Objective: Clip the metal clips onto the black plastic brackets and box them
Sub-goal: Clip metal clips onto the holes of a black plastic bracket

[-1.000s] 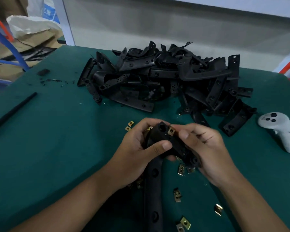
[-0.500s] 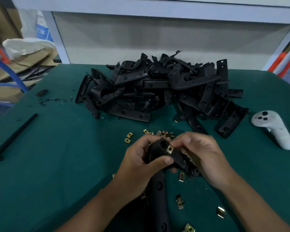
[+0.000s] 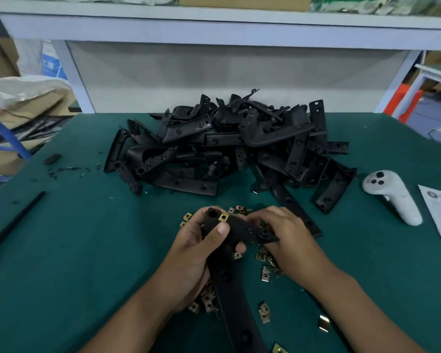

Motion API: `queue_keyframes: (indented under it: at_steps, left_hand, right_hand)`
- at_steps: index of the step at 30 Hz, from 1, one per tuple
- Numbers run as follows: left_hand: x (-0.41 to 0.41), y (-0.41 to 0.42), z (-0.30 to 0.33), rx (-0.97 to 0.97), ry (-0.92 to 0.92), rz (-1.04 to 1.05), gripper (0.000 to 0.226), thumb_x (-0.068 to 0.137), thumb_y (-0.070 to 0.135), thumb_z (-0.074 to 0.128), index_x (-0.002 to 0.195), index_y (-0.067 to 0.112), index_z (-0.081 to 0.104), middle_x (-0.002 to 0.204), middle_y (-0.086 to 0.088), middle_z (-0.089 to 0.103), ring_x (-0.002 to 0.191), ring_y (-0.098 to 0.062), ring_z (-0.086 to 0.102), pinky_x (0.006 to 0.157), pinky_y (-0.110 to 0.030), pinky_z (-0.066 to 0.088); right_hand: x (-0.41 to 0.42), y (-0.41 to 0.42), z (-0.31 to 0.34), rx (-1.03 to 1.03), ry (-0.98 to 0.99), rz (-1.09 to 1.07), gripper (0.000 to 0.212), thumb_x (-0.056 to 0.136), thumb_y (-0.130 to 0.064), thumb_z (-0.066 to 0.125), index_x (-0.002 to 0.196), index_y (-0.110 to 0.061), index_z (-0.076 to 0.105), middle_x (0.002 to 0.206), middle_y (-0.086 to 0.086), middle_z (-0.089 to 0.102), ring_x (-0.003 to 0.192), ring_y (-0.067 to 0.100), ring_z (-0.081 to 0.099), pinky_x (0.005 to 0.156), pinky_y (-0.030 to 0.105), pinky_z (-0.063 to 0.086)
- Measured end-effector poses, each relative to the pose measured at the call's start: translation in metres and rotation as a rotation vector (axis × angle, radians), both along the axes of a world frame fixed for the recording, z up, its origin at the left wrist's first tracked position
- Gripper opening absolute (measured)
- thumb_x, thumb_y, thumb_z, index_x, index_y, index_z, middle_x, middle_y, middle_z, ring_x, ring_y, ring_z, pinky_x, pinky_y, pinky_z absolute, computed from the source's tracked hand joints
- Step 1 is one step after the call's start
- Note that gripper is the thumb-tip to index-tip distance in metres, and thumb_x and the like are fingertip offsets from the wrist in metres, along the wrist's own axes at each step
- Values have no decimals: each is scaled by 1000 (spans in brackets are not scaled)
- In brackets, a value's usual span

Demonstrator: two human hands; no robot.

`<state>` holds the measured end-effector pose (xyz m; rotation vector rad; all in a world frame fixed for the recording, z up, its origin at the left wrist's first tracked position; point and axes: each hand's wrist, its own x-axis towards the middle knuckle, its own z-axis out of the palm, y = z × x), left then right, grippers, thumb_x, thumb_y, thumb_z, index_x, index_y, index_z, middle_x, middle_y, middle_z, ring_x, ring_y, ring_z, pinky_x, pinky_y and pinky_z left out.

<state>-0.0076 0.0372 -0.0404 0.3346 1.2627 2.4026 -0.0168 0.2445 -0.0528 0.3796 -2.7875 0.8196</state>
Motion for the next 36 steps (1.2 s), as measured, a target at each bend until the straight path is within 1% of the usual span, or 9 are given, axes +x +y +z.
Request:
queue_keyframes:
  at_steps: [4,7,10,16,21,26,29,33,36]
  left_hand:
    - [-3,1,1,13,7,34,48,80,29,85,113,5,58,113,-19,71,72,-19,66,63,-27,56]
    - [-3,0,-2,-97,57,88,57,57,32,99,104,21,69,96,-8,75,72,-15,67,66,-24,55]
    - [-1,0,-1,-103,63,91,53,55,14,94,102,19,69,85,-5,75,66,-15,68,63,-21,55]
    - [-1,0,2,-140,52,141,56,43,27,102,92,24,74,77,-6,70,65,-16,67,60,-23,55]
    - [-2,-1,4,-192,101,142,49,52,22,97,94,22,72,71,-5,67,60,-16,65,57,-22,53]
    - [-1,0,3,-243,140,142,42,57,16,90,94,21,70,70,-6,68,60,-15,64,58,-22,53]
    - [-3,-1,1,-273,129,153,49,53,18,93,97,22,71,83,-5,72,74,-15,68,66,-23,55]
    - [-3,-1,-2,-289,133,147,52,54,19,95,101,23,71,94,-4,73,87,-17,70,74,-25,56]
    - [-3,-1,-3,-303,152,159,49,57,20,95,100,23,71,91,-2,73,85,-15,70,73,-23,55]
  right_hand:
    - [-1,-1,9,-425,-15,-82,19,102,-18,59,109,-25,75,95,-14,73,89,1,68,76,13,48]
    - [-2,-3,16,-915,-276,-30,20,101,-17,58,106,-25,76,96,7,76,81,10,66,69,19,51]
    - [0,-4,21,-1234,-439,76,24,90,-16,66,113,-13,70,102,11,77,83,9,69,66,18,52]
    - [1,-4,17,-1225,-440,154,17,90,-23,66,104,-23,77,93,0,74,84,8,67,69,20,53]
    - [4,-10,23,-1212,-436,178,18,89,-41,67,85,-25,74,77,-6,63,73,5,58,66,19,50]
    - [6,-11,24,-1186,-490,227,13,85,-36,71,93,-28,76,81,-8,64,79,5,62,71,19,51]
    - [6,-10,24,-1153,-532,238,9,92,-27,69,97,-25,75,87,-5,65,84,7,62,76,21,52]
    - [5,-10,22,-1018,-522,231,24,90,-39,74,107,-23,76,104,22,62,100,23,57,90,40,44]
    - [5,-9,21,-1041,-533,227,32,82,-45,79,106,-23,78,105,14,66,102,21,61,92,38,47]
